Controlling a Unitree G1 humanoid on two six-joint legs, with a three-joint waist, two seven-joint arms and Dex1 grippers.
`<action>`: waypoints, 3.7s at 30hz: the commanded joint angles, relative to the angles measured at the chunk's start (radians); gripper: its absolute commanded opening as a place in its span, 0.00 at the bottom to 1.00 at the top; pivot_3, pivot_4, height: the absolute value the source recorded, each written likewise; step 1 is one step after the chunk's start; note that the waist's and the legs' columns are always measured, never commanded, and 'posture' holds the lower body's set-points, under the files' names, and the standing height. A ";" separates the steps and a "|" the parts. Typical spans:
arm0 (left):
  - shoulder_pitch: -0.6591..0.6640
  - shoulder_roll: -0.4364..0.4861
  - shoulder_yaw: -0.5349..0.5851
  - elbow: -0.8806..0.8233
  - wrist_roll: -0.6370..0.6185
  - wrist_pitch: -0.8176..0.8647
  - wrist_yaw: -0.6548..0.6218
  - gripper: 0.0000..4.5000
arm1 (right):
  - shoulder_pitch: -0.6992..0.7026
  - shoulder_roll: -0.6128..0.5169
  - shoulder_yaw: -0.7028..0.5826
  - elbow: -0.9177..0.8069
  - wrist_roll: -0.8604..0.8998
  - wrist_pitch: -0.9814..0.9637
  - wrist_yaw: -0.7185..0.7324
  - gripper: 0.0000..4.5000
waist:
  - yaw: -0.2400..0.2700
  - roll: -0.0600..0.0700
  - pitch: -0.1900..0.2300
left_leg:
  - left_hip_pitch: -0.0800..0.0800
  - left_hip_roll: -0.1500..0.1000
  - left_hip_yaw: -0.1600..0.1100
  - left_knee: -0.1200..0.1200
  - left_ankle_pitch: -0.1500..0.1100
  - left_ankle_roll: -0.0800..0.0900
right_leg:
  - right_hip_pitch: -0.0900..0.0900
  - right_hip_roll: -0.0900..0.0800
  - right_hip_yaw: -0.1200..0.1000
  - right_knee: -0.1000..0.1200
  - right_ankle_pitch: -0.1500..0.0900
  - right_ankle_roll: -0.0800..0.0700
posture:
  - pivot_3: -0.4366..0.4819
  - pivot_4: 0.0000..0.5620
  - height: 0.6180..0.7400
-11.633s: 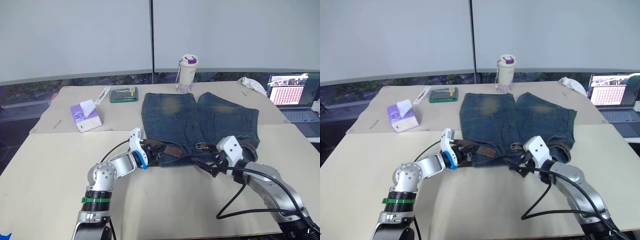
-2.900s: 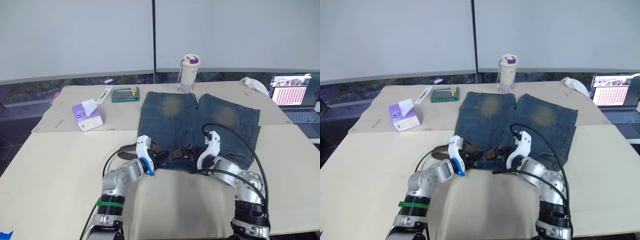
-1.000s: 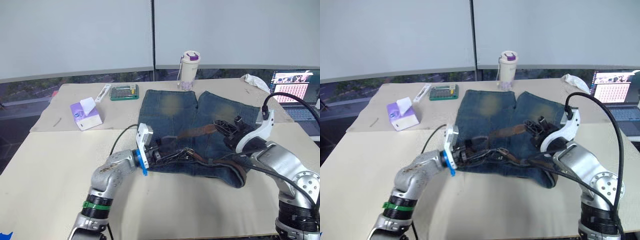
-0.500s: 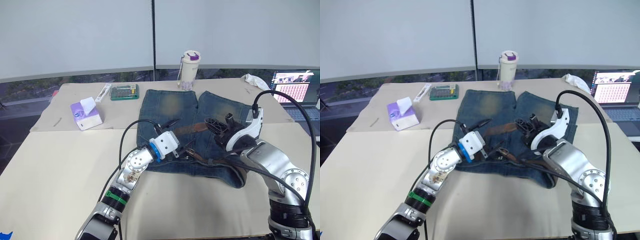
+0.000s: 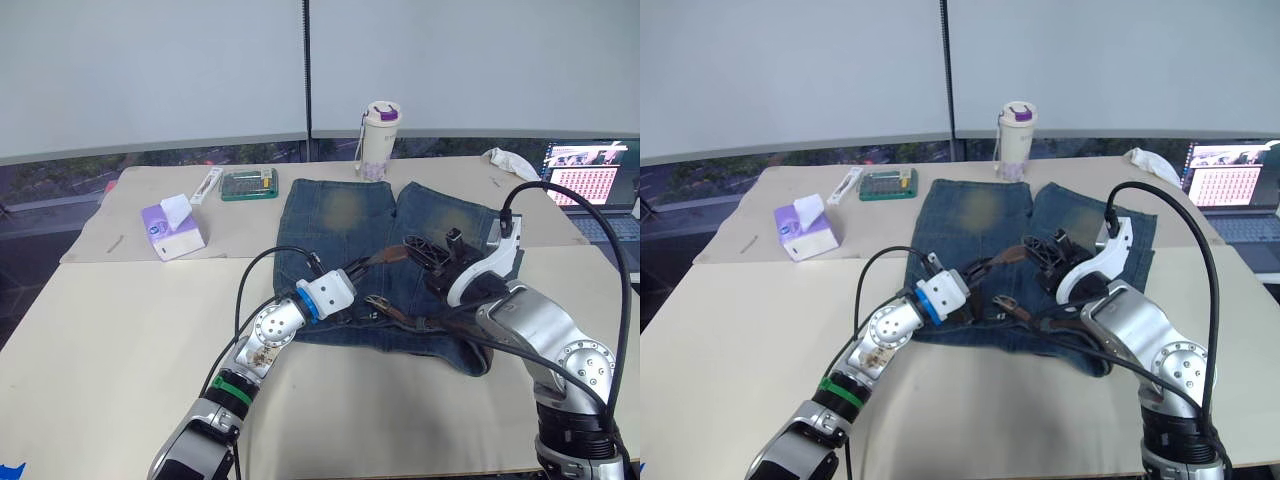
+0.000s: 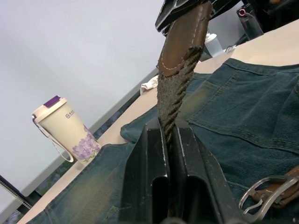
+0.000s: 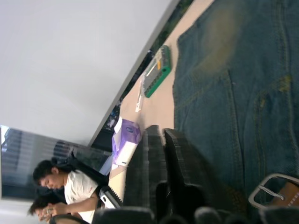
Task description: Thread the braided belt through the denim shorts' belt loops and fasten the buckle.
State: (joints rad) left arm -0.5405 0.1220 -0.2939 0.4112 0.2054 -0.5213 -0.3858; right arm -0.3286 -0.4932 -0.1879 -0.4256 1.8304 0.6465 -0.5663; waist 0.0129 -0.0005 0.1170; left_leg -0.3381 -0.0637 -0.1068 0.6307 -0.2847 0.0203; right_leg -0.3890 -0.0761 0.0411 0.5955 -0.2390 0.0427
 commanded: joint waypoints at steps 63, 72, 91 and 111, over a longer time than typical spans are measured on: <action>0.083 0.031 -0.002 -0.046 -0.143 0.418 -0.212 0.00 | 0.069 0.040 0.257 -0.110 -1.535 0.132 0.799 0.01 | 0.002 -0.001 -0.001 | 0.002 -0.007 -0.003 0.003 0.003 -0.004 | -0.001 -0.001 -0.002 0.007 0.000 0.001 | 0.48 0.27 1.00; 0.073 0.006 0.017 -0.032 -0.151 0.429 -0.213 0.00 | 0.101 -0.011 0.323 -0.105 -1.637 0.047 0.865 0.01 | 0.000 -0.001 -0.001 | 0.002 -0.007 -0.003 0.003 0.004 -0.005 | -0.001 -0.001 -0.002 0.008 -0.001 0.001 | 0.48 0.27 1.00; 0.046 -0.051 0.021 -0.007 -0.172 0.398 -0.220 0.00 | 0.093 -0.118 0.521 -0.024 -1.914 -0.145 1.009 0.01 | -0.001 -0.002 -0.002 | 0.003 -0.007 -0.003 0.004 0.005 -0.007 | -0.001 -0.001 -0.002 0.008 -0.001 0.001 | 0.48 0.27 1.00; 0.035 -0.049 0.017 0.032 -0.151 0.351 -0.218 0.00 | 0.079 0.303 0.033 -0.149 -1.436 0.354 0.947 0.97 | 0.001 -0.003 -0.003 | 0.003 -0.007 -0.004 0.005 0.003 -0.004 | -0.002 -0.001 0.000 0.015 -0.001 0.002 | 0.48 0.27 1.00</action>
State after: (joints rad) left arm -0.4874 0.0736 -0.2650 0.4454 0.0429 -0.1335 -0.6040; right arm -0.2256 -0.2356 -0.0914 -0.5258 0.3117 0.9196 0.4208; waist 0.0144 -0.0034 0.1143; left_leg -0.3356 -0.0706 -0.1106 0.6356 -0.2817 0.0160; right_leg -0.3914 -0.0775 0.0408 0.6102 -0.2396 0.0442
